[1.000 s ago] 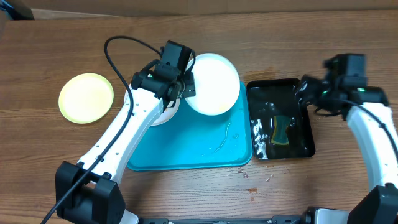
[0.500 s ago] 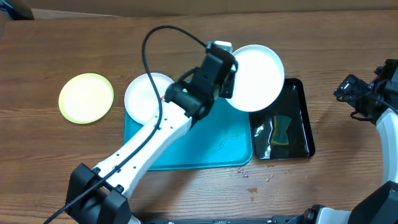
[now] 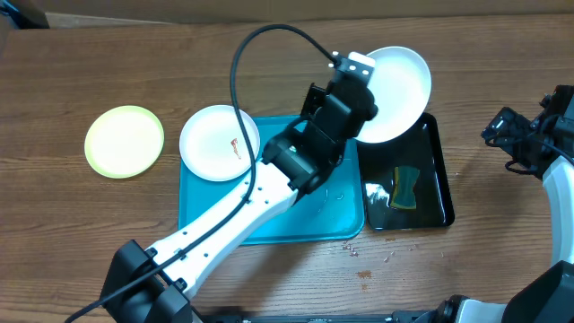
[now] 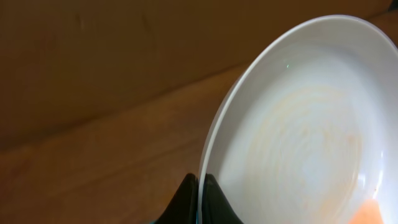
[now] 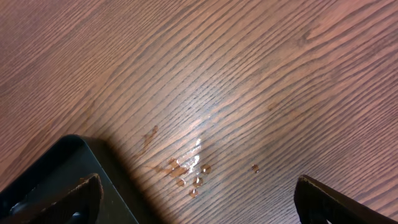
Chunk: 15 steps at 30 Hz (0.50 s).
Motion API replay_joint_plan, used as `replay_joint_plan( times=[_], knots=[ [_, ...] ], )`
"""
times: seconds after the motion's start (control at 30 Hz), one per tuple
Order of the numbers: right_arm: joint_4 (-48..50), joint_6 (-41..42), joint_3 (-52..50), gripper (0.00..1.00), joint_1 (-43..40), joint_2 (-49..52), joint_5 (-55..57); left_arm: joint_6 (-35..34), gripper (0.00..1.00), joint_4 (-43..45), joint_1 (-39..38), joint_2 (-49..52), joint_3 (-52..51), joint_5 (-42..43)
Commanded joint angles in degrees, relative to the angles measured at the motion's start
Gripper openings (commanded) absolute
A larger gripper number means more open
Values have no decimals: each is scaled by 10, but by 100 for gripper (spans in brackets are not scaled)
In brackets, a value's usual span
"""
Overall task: Clean dirty plates on tray and stack at the side
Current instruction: 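Lift the white plate with the left gripper and tip it over the black tray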
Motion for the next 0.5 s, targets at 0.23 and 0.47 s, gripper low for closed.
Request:
replay_joint_plan(
  times=[0.23,0.47],
  knots=[
    [3,4,6,100,-1,-7,8,291,4,130,-92,97,13,-203],
    [3,4,6,100,-1,-7,8,426,4,225,-115,157,13,-247]
  ],
)
